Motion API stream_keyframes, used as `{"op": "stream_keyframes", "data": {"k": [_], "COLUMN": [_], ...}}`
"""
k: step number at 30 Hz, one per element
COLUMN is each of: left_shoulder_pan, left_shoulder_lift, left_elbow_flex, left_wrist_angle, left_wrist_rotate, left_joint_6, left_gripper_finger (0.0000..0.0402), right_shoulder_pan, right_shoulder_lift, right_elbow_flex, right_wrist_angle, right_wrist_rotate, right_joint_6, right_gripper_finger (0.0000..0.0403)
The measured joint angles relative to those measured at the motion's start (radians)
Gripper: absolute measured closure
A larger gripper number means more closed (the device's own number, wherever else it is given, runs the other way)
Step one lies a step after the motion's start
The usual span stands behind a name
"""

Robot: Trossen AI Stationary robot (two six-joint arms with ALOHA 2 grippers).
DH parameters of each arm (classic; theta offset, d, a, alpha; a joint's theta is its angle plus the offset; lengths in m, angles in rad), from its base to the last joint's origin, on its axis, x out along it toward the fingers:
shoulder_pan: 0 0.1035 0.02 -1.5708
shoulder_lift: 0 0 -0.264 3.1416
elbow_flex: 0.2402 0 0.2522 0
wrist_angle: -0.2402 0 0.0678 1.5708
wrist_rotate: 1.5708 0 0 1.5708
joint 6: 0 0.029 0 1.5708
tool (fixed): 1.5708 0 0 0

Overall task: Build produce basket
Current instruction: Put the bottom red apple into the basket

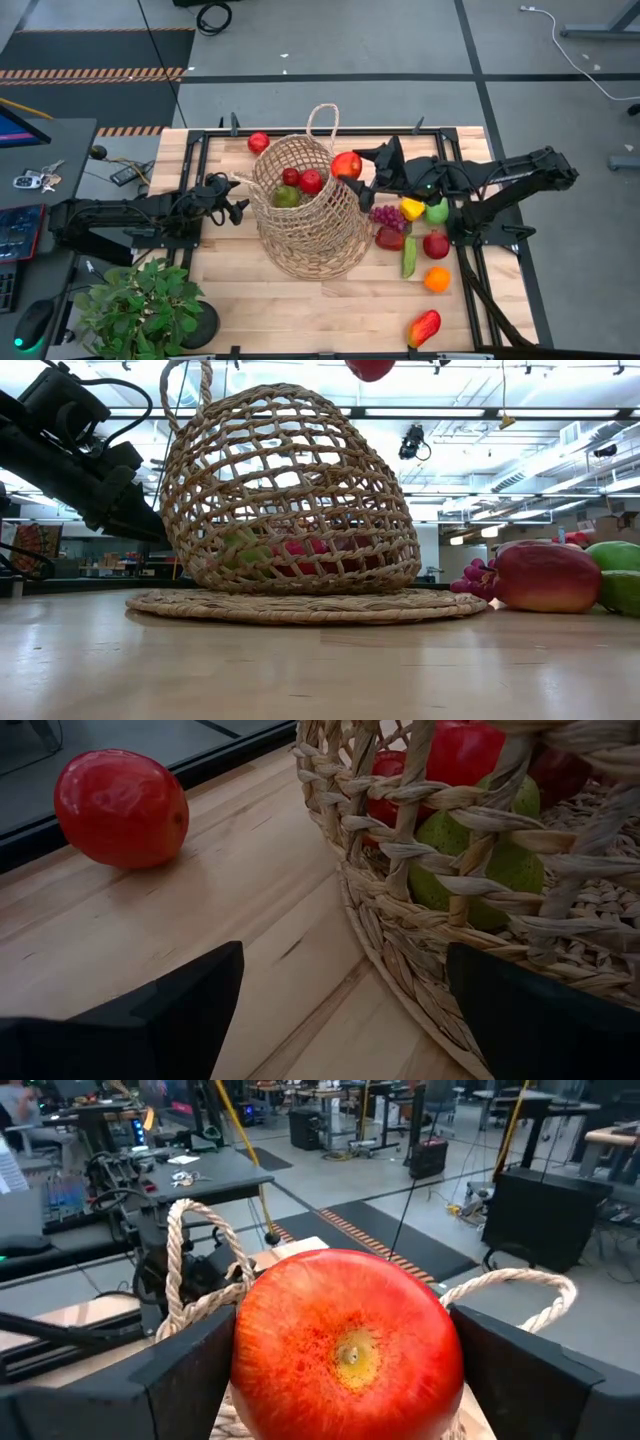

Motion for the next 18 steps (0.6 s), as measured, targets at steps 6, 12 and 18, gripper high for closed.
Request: {"op": "stream_keyframes", "data": {"k": [6, 12, 18], "left_shoulder_pan": [0.000, 0.000, 0.000], "left_shoulder_lift": [0.000, 0.000, 0.000], "left_elbow_flex": [0.000, 0.000, 0.000], "left_wrist_angle": [0.000, 0.000, 0.000], "left_wrist_rotate": [0.000, 0.000, 0.000], "left_joint_6": [0.000, 0.000, 0.000], "left_gripper_finger": [0.0044, 0.0044, 0.0044], "right_shoulder_pan": [-0.061, -0.106, -0.149], "right_shoulder_lift": [0.051, 0.149, 0.252], "right_elbow_flex": [-0.001, 0.000, 0.117], "right_wrist_angle": [0.005, 0.056, -0.003], "right_wrist_rotate": [-0.128, -0.180, -0.255], "right_joint_6": [0.068, 0.052, 0.050], "right_gripper_finger": [0.0039, 0.0039, 0.0039]}}
